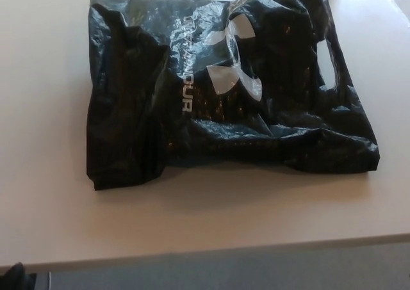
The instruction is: A plastic bag is kept in the middle of the desk and the robot uses both its hands to grab the bag from the left and right and brings its hands close together to compress the bag
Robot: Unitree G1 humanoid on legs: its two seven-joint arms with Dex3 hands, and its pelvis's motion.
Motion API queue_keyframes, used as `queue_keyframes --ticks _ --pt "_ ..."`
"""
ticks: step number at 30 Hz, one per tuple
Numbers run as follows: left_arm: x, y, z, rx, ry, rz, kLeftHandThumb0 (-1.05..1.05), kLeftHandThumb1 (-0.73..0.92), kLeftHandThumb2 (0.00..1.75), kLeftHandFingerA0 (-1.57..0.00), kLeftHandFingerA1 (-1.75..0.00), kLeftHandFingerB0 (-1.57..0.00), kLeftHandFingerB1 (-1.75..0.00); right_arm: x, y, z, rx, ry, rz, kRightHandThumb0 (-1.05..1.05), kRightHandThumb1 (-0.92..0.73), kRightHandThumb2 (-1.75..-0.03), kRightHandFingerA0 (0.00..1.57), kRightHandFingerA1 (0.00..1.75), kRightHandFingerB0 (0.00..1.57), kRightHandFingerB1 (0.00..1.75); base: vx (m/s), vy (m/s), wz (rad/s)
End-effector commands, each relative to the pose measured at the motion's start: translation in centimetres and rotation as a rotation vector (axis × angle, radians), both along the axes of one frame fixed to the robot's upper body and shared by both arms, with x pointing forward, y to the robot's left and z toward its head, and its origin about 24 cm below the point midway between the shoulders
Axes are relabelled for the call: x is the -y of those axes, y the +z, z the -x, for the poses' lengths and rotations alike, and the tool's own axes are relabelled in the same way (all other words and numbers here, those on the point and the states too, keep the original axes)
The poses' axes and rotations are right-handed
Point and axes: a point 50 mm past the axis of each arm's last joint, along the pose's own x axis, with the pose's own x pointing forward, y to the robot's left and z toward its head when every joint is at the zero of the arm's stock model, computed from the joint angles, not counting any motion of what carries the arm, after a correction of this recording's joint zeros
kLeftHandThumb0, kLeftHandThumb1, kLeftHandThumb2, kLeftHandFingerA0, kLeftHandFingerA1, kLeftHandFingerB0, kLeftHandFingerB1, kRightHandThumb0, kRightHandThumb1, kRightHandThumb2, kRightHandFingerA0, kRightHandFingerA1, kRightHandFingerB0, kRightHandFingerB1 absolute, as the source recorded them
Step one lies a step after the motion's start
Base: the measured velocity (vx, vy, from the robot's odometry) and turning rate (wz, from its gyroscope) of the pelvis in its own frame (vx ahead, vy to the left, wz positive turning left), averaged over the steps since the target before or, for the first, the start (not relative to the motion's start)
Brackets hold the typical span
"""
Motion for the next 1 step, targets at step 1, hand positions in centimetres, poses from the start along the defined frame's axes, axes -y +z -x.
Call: queue_keyframes --ticks 1 --pt "-0.1 0.03 0.1 -0.015 -0.021 0.029 -0.64 0.79 1.14 -0.02 -0.3 -0.02 -0.32 0.24 0.24 0.14 0.009 -0.004 0.004 -0.35 -0.59 -1.13 0.0 0.49 0.0 0.48 0.0 0.0 0.0"
